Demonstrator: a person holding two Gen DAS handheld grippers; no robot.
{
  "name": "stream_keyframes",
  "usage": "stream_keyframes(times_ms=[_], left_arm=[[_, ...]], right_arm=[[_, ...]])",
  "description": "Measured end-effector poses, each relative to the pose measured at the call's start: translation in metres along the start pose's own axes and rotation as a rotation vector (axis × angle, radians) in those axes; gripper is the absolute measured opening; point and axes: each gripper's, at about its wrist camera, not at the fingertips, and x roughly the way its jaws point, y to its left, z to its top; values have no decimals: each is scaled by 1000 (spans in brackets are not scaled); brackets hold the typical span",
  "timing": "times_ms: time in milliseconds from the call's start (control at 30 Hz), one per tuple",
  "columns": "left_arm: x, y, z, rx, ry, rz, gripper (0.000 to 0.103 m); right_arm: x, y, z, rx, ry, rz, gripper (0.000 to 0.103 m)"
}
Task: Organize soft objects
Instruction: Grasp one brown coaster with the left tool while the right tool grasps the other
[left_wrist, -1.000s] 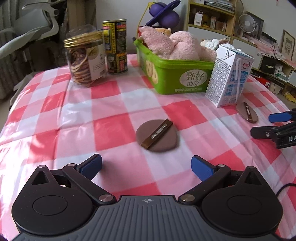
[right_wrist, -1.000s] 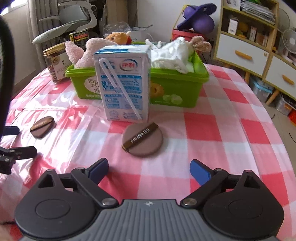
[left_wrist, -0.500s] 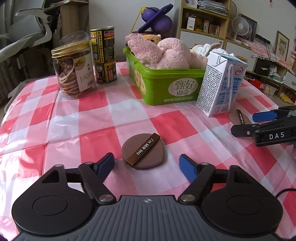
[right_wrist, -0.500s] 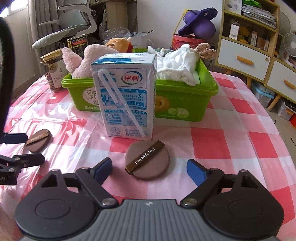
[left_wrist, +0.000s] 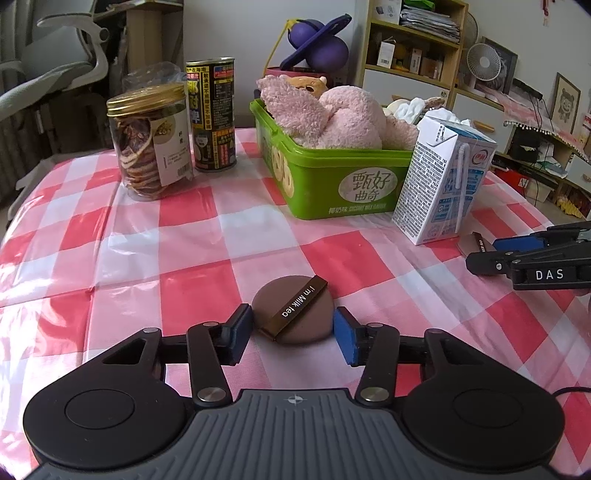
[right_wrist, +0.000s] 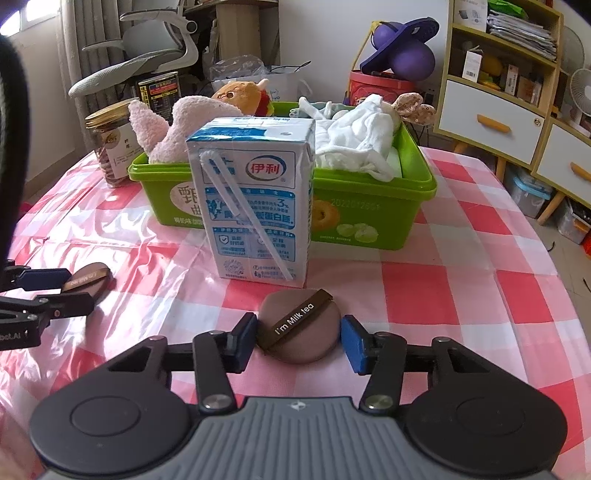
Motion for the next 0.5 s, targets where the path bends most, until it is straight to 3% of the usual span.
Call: stream_keyframes(times_ms=[500], left_arm=[[-12,5,7,-52,-7,-20,44]], right_arm=[[-19,-20,2,83,4,12,22]])
